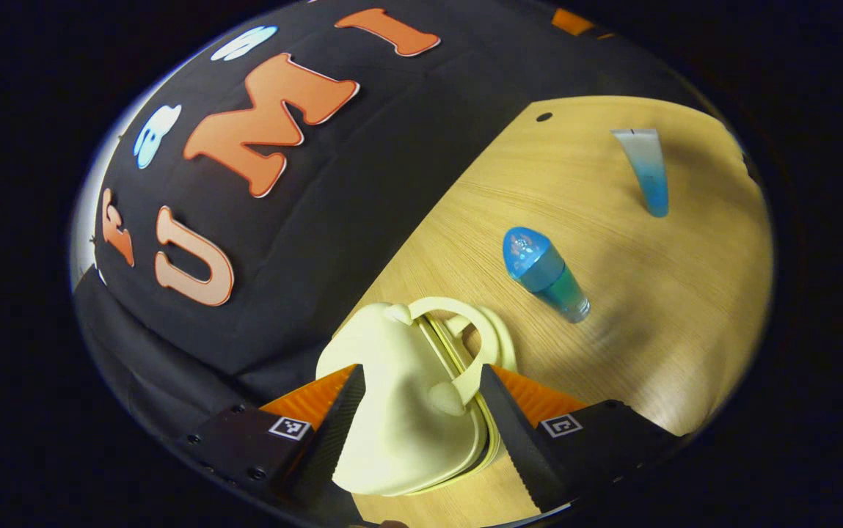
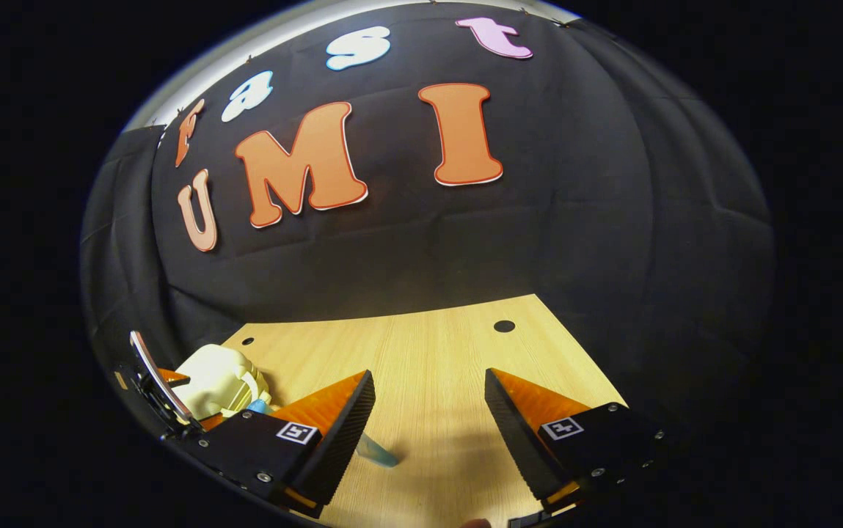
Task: First open the suitcase, pack the skin care products into it, and then close the suitcase.
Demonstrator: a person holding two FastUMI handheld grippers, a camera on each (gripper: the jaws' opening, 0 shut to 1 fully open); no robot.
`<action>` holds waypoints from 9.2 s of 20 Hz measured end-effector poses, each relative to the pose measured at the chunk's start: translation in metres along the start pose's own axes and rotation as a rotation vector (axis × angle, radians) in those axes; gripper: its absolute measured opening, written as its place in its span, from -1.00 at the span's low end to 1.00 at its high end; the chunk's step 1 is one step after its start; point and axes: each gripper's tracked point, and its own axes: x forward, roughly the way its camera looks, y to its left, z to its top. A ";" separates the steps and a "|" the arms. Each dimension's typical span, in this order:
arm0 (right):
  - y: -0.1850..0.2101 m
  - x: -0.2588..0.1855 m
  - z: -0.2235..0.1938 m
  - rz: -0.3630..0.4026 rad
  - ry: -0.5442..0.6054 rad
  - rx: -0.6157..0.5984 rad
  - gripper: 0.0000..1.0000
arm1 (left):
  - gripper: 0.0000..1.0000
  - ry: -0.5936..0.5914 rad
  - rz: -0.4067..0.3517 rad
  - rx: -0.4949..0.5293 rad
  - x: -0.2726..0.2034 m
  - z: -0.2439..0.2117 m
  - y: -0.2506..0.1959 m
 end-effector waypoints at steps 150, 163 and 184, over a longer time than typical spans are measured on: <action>0.070 0.049 -0.175 0.239 0.477 -0.205 0.92 | -0.05 0.129 -0.534 -0.982 -0.126 0.484 -0.319; 0.080 0.057 -0.219 0.235 0.700 -0.144 -0.26 | -0.05 0.194 -0.525 -1.002 -0.139 0.430 -0.272; 0.105 -0.029 -0.197 0.370 0.793 0.322 -0.37 | -0.07 0.795 -0.583 -0.508 0.036 0.262 -0.217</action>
